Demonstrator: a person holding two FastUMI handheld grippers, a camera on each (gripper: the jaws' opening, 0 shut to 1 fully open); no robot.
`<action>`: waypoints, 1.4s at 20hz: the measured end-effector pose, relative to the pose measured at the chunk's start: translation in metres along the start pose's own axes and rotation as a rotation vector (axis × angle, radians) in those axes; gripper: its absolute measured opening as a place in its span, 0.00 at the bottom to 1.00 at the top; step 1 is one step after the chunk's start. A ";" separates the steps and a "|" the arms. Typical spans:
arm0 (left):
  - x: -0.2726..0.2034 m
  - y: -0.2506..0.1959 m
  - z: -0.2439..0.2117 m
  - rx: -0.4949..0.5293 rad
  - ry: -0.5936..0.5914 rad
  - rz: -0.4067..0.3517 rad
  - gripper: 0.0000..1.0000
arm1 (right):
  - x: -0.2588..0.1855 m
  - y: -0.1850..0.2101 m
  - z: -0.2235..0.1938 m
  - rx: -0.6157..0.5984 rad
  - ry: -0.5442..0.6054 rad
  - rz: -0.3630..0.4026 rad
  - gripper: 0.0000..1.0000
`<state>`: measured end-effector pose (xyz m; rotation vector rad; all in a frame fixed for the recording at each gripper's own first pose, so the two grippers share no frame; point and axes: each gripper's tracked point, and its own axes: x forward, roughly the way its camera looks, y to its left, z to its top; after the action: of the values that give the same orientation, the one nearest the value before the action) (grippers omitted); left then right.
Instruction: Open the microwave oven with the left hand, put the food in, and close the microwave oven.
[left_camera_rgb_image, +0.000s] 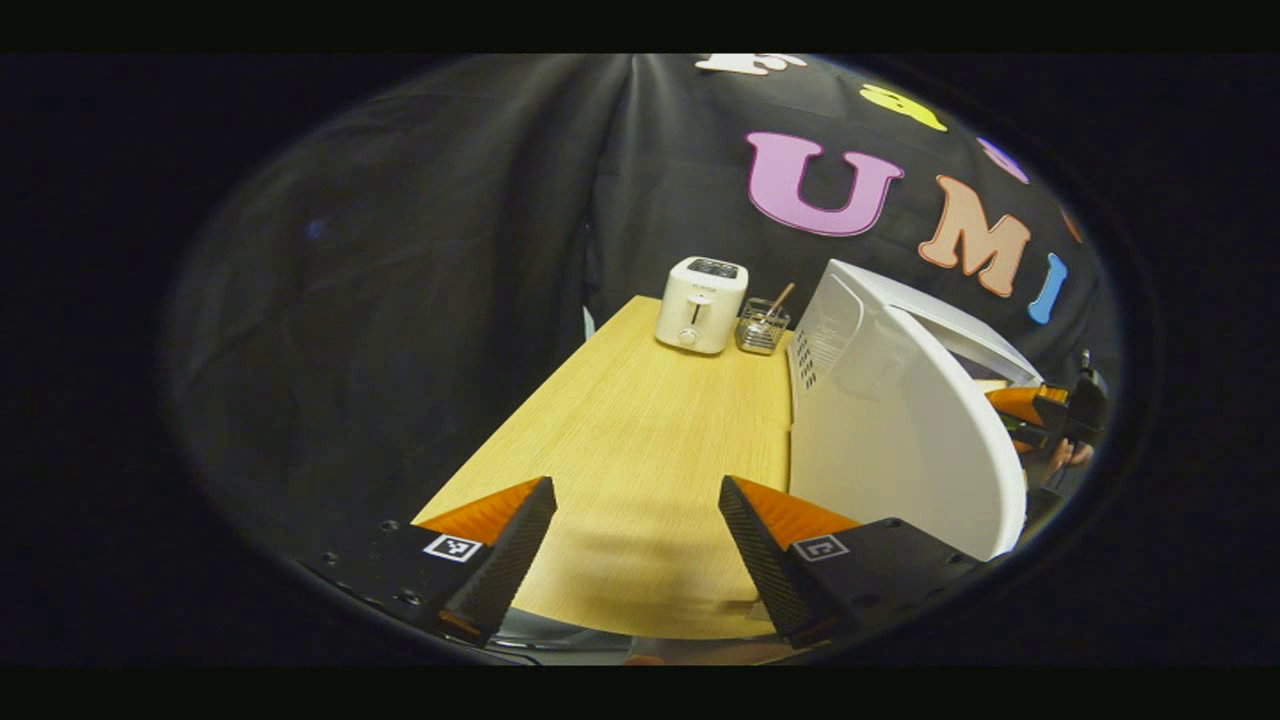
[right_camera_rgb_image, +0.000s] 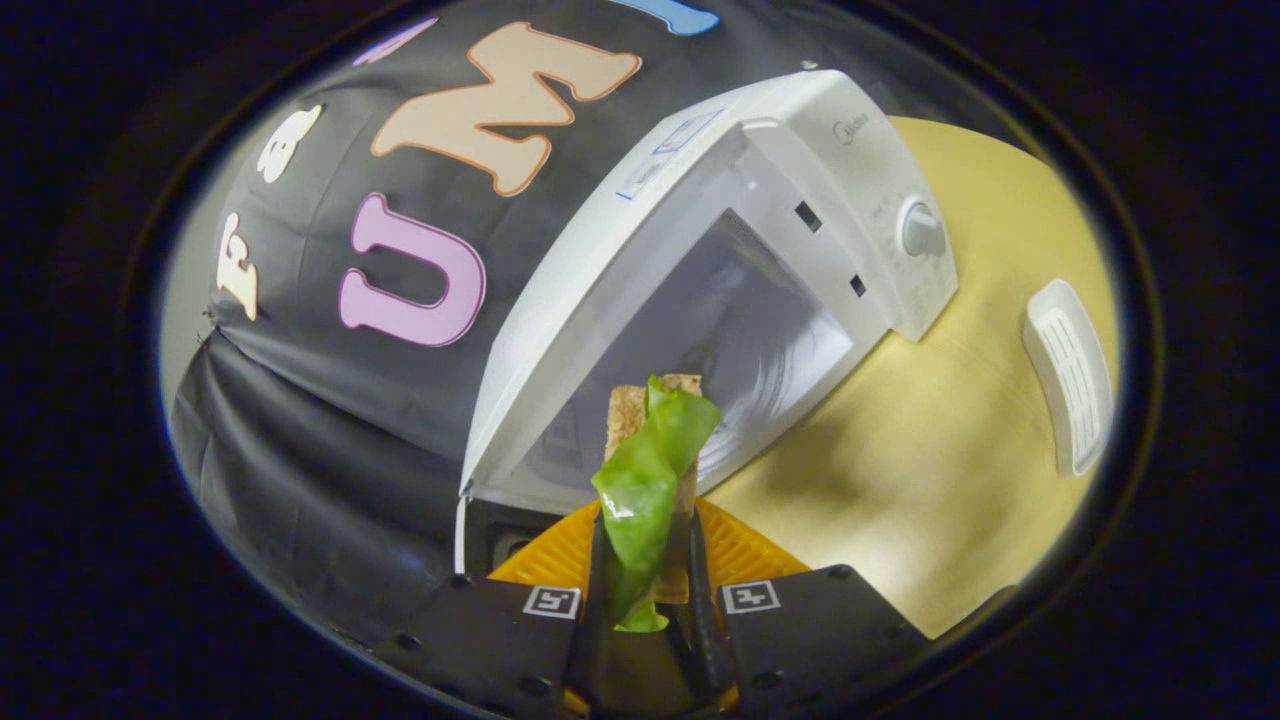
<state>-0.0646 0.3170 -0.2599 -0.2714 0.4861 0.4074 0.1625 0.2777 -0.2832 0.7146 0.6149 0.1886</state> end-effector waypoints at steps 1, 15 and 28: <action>0.001 0.001 -0.002 0.003 0.009 0.007 0.96 | 0.011 -0.002 0.003 -0.001 -0.013 -0.007 0.37; -0.002 -0.007 -0.019 -0.020 0.078 0.004 0.97 | 0.109 -0.002 0.033 -0.164 -0.182 -0.125 0.29; -0.008 -0.026 -0.020 0.039 0.082 -0.065 0.96 | 0.123 -0.038 0.052 -0.407 -0.213 -0.343 0.66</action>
<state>-0.0680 0.2843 -0.2689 -0.2665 0.5640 0.3245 0.2913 0.2651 -0.3349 0.2245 0.4665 -0.0805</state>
